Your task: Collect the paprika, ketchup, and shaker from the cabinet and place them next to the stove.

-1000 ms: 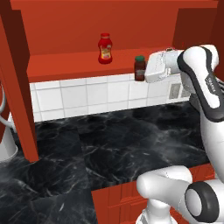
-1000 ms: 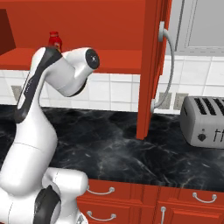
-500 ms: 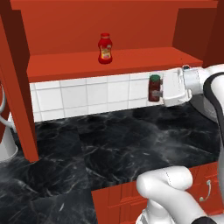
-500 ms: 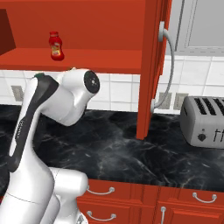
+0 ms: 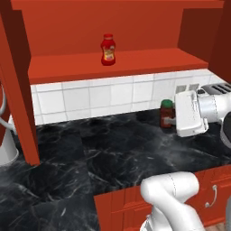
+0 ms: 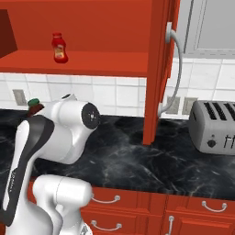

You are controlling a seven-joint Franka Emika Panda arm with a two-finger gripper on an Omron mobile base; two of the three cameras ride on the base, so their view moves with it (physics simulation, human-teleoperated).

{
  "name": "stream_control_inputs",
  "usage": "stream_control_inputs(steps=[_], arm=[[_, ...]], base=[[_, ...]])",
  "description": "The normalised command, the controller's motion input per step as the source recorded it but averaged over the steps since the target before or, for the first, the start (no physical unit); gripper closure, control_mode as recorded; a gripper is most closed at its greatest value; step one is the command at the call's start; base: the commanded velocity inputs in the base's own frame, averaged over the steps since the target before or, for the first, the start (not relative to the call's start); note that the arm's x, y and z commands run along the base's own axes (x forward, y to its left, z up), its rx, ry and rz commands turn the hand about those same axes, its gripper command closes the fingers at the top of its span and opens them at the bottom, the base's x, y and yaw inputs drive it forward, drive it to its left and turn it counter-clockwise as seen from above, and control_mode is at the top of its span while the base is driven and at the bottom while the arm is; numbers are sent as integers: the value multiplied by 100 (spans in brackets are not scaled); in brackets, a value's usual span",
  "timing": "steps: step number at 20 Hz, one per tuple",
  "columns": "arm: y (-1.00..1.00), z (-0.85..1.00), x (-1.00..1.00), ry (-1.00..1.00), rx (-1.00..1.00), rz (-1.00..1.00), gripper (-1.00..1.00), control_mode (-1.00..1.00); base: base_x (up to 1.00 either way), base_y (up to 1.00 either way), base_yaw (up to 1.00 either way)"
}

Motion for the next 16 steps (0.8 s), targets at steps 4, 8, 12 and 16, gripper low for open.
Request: stream_control_inputs(steps=[4,8,12,16], arm=[[0,0,0,0,0,0,100,100],[0,0,0,0,0,0,100,100],[0,0,0,0,0,0,100,100],[0,0,0,0,0,0,100,100]], base=[[-41,-44,12],[-15,-62,20],[-35,-52,22],[-86,-3,36]])
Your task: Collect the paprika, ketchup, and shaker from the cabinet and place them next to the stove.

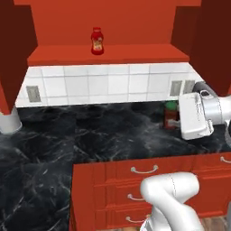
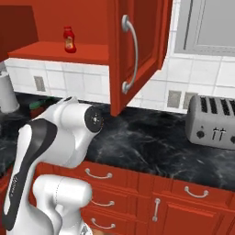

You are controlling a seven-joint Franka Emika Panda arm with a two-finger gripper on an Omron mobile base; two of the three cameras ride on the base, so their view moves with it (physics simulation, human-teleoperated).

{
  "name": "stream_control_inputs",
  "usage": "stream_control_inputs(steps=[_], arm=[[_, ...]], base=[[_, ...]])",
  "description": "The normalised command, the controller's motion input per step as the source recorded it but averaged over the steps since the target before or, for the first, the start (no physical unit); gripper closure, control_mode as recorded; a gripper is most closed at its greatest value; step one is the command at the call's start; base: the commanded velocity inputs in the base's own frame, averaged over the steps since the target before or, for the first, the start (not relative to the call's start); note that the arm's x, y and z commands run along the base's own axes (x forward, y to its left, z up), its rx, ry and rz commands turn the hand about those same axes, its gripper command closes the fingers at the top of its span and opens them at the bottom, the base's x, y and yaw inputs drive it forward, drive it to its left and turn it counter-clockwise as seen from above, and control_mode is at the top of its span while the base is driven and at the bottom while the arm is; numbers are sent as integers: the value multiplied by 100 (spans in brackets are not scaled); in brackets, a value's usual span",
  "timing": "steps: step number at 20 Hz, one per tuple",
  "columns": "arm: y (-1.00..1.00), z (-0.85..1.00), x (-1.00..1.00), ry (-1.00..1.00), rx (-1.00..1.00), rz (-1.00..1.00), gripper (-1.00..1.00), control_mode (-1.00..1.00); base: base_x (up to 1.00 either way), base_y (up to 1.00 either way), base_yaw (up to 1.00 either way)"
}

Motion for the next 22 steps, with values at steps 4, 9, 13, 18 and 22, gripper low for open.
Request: stream_control_inputs(steps=[4,9,13,18,22], arm=[[0,0,0,0,0,0,100,100],[0,0,0,0,0,0,100,100],[0,0,0,0,0,0,100,100],[0,0,0,0,0,0,100,100],[0,0,0,0,0,0,100,100]], base=[[-75,5,44],[-61,4,49],[-45,9,55],[-30,14,58],[-13,19,63]])
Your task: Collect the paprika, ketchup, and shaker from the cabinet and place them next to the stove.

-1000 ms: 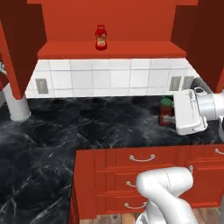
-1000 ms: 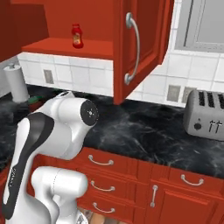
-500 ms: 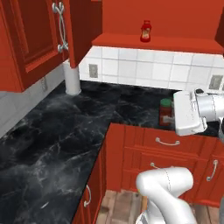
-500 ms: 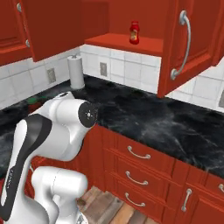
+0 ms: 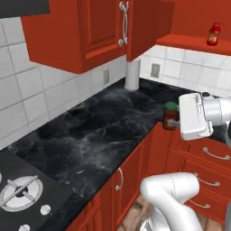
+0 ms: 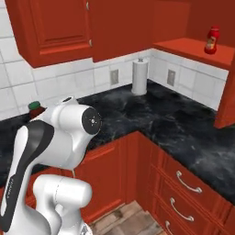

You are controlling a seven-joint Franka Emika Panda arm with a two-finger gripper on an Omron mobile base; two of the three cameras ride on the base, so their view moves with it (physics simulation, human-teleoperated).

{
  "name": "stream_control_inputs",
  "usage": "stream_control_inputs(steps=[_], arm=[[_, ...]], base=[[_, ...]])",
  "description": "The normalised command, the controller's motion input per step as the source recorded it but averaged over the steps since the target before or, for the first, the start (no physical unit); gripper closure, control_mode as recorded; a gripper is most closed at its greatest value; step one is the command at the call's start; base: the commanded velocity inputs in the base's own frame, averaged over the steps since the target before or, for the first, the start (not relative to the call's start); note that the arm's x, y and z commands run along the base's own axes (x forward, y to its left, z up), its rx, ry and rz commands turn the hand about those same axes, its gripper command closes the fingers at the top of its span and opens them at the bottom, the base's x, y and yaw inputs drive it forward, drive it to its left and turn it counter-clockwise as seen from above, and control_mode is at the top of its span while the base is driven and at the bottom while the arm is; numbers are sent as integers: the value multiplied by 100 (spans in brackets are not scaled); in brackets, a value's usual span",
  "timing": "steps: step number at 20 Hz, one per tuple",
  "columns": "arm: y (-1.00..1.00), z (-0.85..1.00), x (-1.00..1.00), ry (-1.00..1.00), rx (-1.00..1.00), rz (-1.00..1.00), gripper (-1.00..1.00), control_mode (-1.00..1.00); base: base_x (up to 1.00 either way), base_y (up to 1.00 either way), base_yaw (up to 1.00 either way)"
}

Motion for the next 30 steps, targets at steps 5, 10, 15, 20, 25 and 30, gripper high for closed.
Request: stream_control_inputs(steps=[5,10,15,20,25,30], arm=[[0,0,0,0,0,0,100,100],[0,0,0,0,0,0,100,100],[0,0,0,0,0,0,100,100],[0,0,0,0,0,0,100,100],[0,0,0,0,0,0,100,100],[0,0,0,0,0,0,100,100]], base=[[-11,2,61],[-7,0,63],[46,-2,55],[39,-9,44],[30,-11,15],[38,3,-2]])
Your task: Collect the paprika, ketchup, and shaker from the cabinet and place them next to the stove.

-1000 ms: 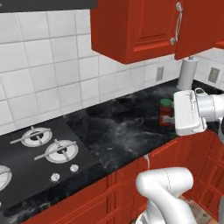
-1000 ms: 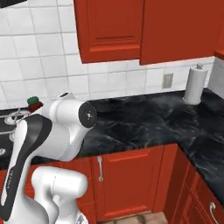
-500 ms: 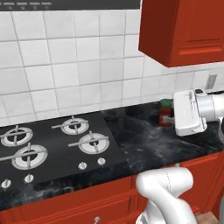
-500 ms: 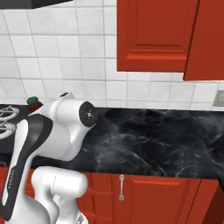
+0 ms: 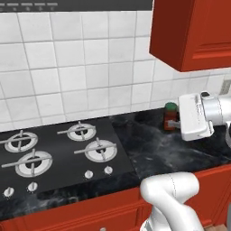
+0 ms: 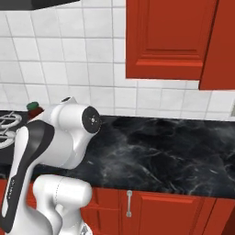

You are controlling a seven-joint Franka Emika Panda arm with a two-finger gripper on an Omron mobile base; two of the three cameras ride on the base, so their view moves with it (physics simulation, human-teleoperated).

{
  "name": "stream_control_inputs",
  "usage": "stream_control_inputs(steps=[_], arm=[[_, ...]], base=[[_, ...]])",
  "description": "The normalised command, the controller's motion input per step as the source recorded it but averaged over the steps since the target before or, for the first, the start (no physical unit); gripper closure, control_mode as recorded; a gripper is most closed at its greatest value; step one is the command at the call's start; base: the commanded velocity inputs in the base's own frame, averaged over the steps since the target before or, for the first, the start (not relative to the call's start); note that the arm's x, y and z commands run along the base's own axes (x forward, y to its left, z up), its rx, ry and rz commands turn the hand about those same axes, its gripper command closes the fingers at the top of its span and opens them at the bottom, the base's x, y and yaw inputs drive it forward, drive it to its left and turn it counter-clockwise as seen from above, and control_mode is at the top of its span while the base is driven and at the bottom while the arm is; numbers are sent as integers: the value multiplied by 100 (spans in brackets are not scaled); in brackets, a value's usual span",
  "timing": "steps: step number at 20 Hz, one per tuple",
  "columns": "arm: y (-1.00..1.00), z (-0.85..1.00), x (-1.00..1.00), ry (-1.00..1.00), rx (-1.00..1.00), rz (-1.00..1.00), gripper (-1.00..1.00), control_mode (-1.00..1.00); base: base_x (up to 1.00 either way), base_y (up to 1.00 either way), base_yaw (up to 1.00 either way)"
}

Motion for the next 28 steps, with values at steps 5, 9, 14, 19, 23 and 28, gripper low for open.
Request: stream_control_inputs(steps=[5,9,14,19,23,28], arm=[[0,0,0,0,0,0,100,100],[-2,-19,40,5,0,1,100,-100],[-43,-71,74,9,0,15,100,-100],[-38,-90,57,11,0,19,100,-100],[-20,-70,63,6,3,21,100,-100],[-14,-63,49,4,9,22,100,-100]], base=[[55,13,-4],[30,4,-1],[0,0,0],[0,0,0],[0,0,0],[0,0,0]])
